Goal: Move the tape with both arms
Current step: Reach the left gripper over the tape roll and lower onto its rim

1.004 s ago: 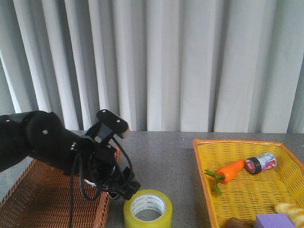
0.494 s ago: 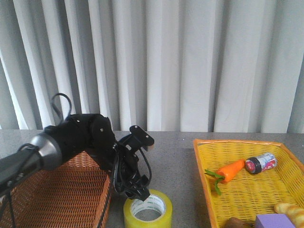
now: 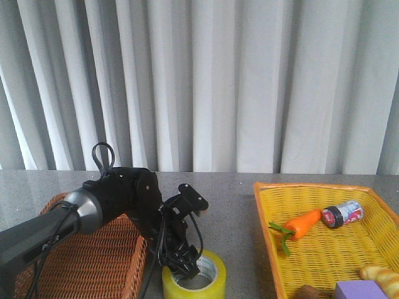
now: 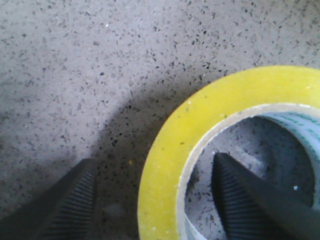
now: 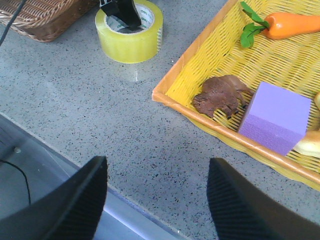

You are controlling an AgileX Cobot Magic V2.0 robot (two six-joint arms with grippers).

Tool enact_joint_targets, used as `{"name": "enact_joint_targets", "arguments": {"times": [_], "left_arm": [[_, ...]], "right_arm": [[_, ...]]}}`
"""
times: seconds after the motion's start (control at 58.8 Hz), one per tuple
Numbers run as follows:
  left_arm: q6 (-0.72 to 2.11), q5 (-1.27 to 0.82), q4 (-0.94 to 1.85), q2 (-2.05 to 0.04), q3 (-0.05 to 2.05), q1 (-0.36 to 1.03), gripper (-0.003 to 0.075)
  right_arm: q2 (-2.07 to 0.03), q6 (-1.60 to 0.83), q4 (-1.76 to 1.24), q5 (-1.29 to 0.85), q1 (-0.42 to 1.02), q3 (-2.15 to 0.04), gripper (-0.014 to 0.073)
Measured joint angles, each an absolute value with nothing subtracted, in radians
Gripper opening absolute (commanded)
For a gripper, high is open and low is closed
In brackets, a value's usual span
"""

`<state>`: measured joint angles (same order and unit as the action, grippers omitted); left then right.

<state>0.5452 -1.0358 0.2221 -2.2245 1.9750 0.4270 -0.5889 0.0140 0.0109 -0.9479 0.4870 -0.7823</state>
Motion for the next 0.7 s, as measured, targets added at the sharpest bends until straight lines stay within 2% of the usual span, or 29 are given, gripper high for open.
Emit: {"name": "enact_joint_targets", "arguments": {"times": [0.119,0.238,0.698], "left_arm": [[0.545,-1.036,0.222,-2.224,1.975,0.427,0.026],[0.545,-1.041,0.241,-2.224,1.975,0.427,0.0199],[0.545,-1.103,0.275,-2.194,1.976,0.427,0.0193]], "right_arm": [[-0.589,0.014,0.011,-0.948,0.487,-0.782,0.0435],[-0.589,0.014,0.011,-0.948,0.487,-0.782,0.0435],[-0.589,0.014,0.011,-0.948,0.487,-0.782,0.0435]]}}
